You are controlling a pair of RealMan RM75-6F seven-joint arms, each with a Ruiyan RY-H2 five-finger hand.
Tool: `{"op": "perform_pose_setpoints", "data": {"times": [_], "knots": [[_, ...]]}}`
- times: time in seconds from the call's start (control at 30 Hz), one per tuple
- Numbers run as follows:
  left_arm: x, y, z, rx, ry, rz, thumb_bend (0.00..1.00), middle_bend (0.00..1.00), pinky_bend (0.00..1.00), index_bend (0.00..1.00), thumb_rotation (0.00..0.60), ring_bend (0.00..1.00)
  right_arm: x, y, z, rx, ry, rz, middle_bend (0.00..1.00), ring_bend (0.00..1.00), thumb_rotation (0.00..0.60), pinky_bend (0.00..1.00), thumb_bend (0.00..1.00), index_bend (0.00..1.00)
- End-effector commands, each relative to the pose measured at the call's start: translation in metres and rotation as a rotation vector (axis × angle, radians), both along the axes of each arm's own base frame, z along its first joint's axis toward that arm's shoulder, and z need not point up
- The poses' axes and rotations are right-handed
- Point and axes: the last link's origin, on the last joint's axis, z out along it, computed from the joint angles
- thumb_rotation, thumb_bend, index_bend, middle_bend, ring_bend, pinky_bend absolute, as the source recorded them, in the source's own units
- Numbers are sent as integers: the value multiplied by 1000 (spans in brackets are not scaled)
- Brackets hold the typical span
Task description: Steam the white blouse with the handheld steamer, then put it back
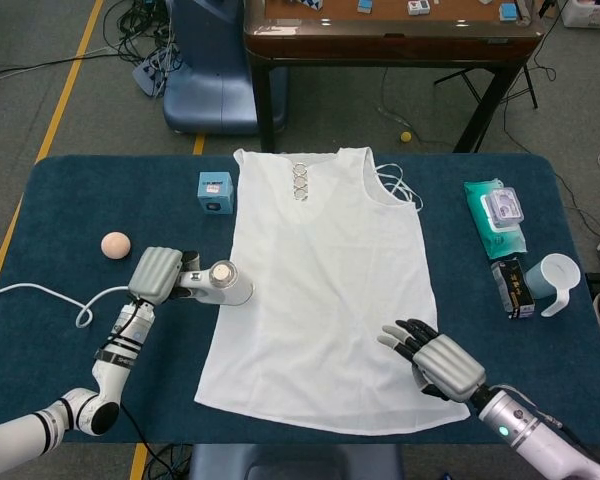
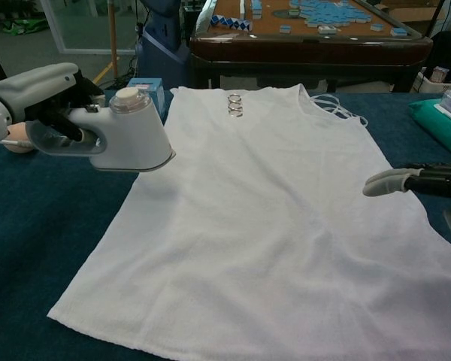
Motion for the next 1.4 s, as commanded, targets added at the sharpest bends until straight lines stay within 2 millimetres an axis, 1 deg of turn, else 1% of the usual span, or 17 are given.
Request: {"op": "perform_pose_setpoints", "data": {"times": [0.03, 0.13, 0.23, 0.53, 0.7, 0.93, 1.17, 1.4], "knots": [[8, 1, -6, -13, 3, -12, 295, 806, 764, 774, 600, 695, -2, 0, -17, 39, 9, 14, 80, 1, 600, 50, 743, 0], [16, 2, -13, -25, 6, -26, 295, 807, 764, 774, 600, 695, -3, -3, -31, 57, 8, 13, 80, 1, 600, 50, 696, 0], [23, 3, -22, -39, 8, -39, 295, 806, 764, 774, 600, 695, -3, -9, -44, 60, -2, 15, 80, 1, 600, 49, 696, 0], [42, 2, -46, -70, 16, -80, 295, 807, 764, 775, 600, 695, 10, -25, -82, 111, -58, 15, 80, 1, 596, 31, 696, 0], [51, 3, -59, -87, 19, -93, 295, 807, 764, 775, 600, 695, 13, -30, -98, 145, -73, 5, 80, 1, 595, 31, 696, 0], [55, 6, -68, -101, 22, -81, 295, 807, 764, 775, 600, 695, 13, -31, -106, 164, -77, -7, 80, 1, 595, 31, 696, 0], [52, 10, -79, -115, 25, -51, 295, 807, 764, 776, 600, 695, 11, -29, -111, 186, -65, -11, 81, 1, 594, 31, 695, 0], [48, 13, -88, -128, 38, -34, 295, 807, 764, 776, 600, 695, 10, -28, -111, 190, -63, -16, 81, 1, 593, 31, 696, 0]]}}
